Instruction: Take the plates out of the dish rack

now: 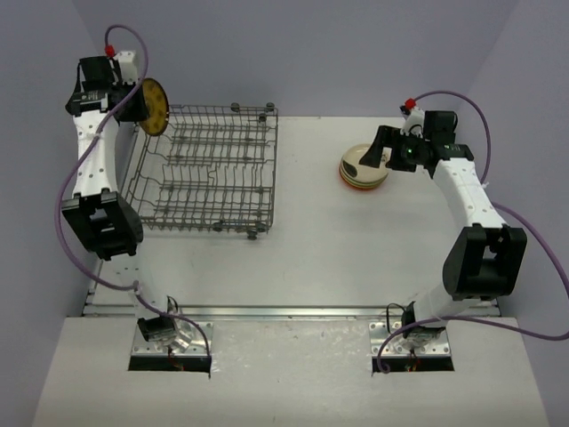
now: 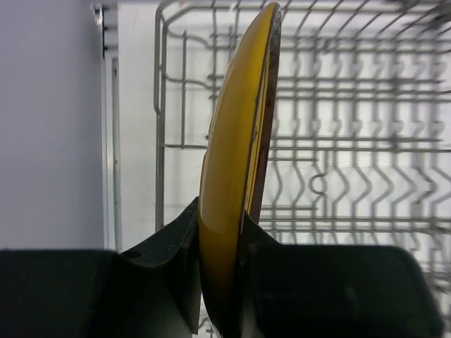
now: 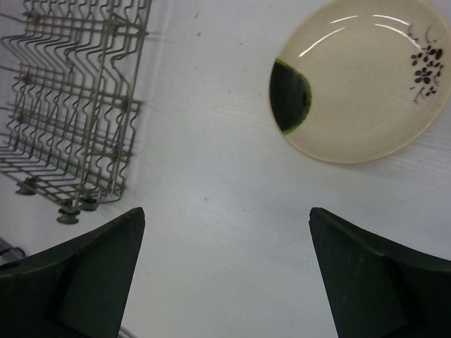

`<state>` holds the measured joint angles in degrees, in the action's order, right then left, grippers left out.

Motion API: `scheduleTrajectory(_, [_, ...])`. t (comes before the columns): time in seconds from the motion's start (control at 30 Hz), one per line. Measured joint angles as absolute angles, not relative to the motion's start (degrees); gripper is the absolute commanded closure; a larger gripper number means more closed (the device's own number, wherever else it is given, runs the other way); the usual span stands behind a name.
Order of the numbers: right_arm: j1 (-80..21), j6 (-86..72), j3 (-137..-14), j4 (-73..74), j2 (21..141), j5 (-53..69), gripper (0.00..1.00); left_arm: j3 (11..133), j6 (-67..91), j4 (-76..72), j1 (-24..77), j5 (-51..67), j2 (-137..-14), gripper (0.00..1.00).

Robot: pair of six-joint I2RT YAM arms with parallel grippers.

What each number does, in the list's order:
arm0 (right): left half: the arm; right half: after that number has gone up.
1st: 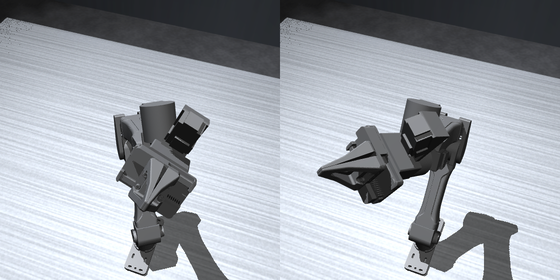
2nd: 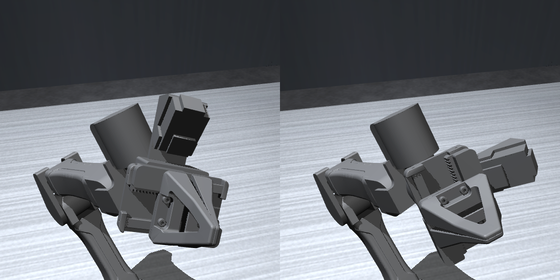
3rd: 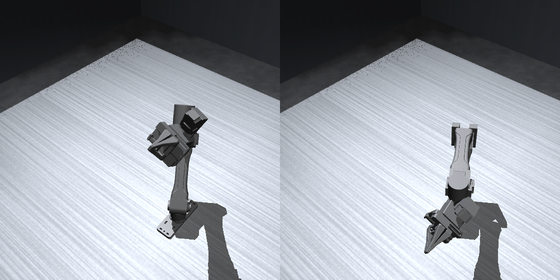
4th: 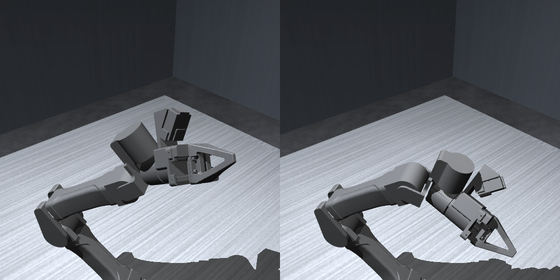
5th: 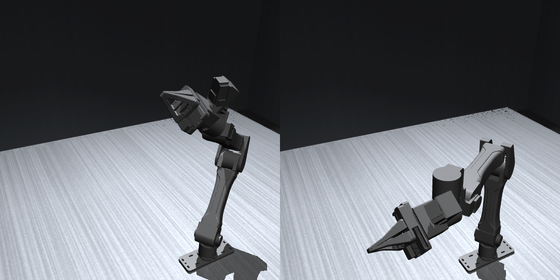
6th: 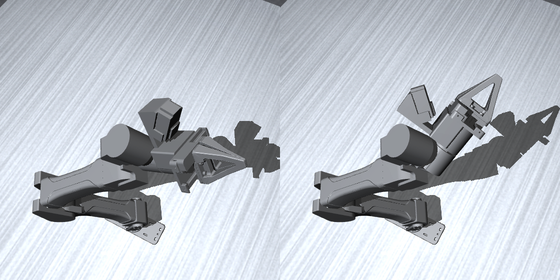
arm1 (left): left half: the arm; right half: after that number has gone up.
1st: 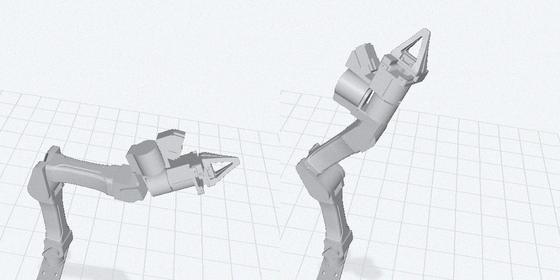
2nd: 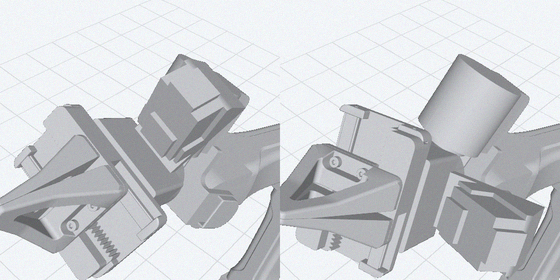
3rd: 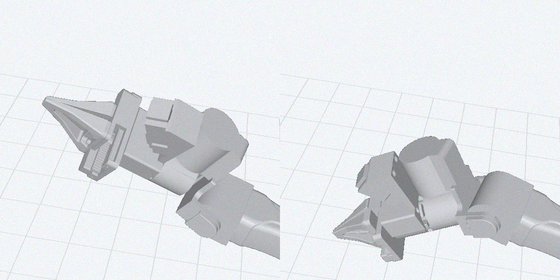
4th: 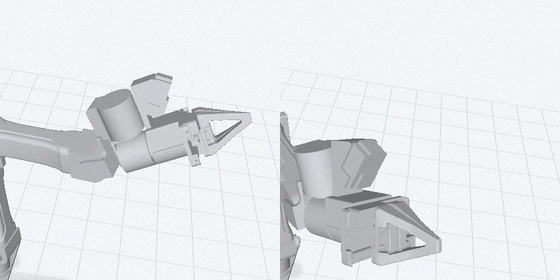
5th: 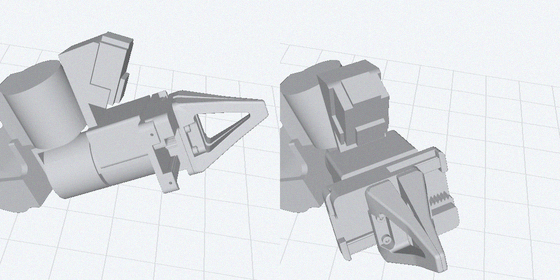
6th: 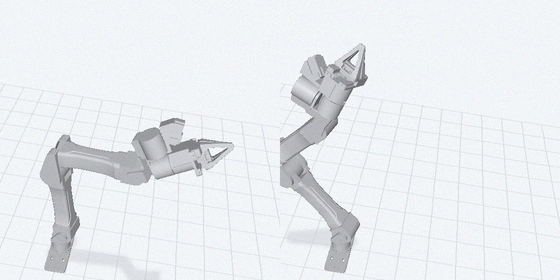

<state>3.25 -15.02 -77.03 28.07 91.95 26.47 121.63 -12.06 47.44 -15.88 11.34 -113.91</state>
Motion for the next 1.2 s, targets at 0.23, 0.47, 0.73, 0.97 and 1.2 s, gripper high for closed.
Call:
scheduleTrajectory(0.23, [1.9,-19.9,-70.6,18.1,85.4,40.6,0.01,104.3,-4.3,36.8,-15.8,38.1,-91.8,1.00])
scheduleTrajectory(0.47, [-9.8,-21.0,-74.6,13.8,84.1,44.6,0.01,88.5,7.7,26.8,-9.3,59.6,-90.4,1.00])
scheduleTrajectory(0.73, [-18.9,-20.0,-82.3,15.2,89.0,41.4,0.01,82.4,9.3,26.3,2.2,64.4,-91.2,1.00])
scheduleTrajectory(0.97, [-21.2,-20.5,-88.1,18.3,97.1,39.2,0.27,80.9,9.5,25.6,3.1,67.2,-91.1,1.00])
scheduleTrajectory(1.2, [-21.6,-22.9,-89.3,19.7,98.5,40.7,0.48,80.6,9.1,25.5,4.7,66.6,-91.2,1.00])
